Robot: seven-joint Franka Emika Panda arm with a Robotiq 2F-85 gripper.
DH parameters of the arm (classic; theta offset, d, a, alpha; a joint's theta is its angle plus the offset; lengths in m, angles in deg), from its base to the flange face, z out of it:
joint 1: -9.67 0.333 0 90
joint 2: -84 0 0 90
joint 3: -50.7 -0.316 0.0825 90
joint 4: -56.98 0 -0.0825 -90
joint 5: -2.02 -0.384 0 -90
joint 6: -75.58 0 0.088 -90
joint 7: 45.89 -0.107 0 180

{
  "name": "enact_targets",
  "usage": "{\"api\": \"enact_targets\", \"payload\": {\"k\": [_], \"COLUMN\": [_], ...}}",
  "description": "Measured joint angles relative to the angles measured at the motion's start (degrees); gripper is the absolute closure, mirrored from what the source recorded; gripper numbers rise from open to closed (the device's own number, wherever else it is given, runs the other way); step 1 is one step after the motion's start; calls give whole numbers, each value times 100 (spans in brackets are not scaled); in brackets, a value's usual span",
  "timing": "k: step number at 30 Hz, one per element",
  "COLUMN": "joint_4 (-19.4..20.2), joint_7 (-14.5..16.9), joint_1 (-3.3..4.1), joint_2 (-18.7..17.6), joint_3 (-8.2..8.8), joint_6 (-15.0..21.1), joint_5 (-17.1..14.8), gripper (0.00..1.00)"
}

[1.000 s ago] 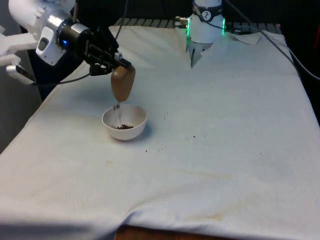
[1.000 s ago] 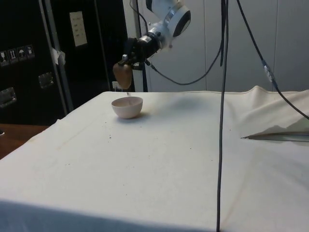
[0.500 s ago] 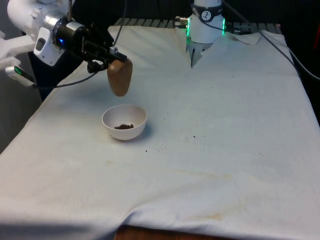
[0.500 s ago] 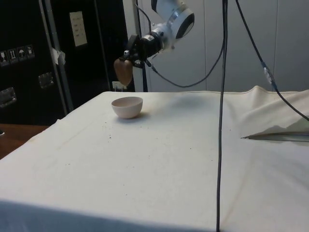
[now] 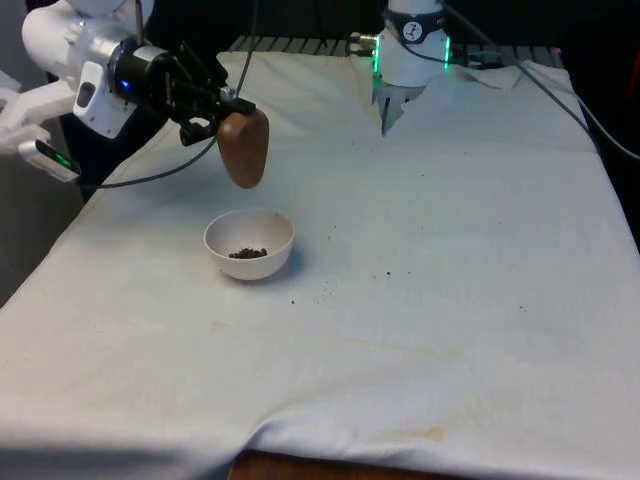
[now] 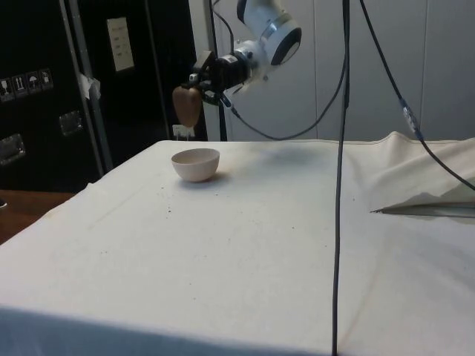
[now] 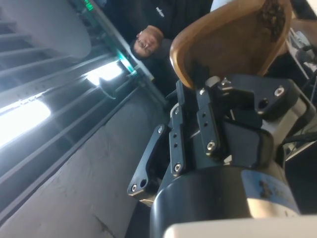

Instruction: Pour the coffee beans from the cup into the bowl.

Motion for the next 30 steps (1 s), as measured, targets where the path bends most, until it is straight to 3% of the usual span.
{"api": "enact_targets", "payload": {"k": [16,30], "joint_4": [17,34], "joint_7": [23,155], "joint_1": [-17,34], "joint_2": [-23,-23], "joint_3": [0,34], "joint_6": [-92,-86], "joint_5": [-69,-52], "gripper": [97,97]}}
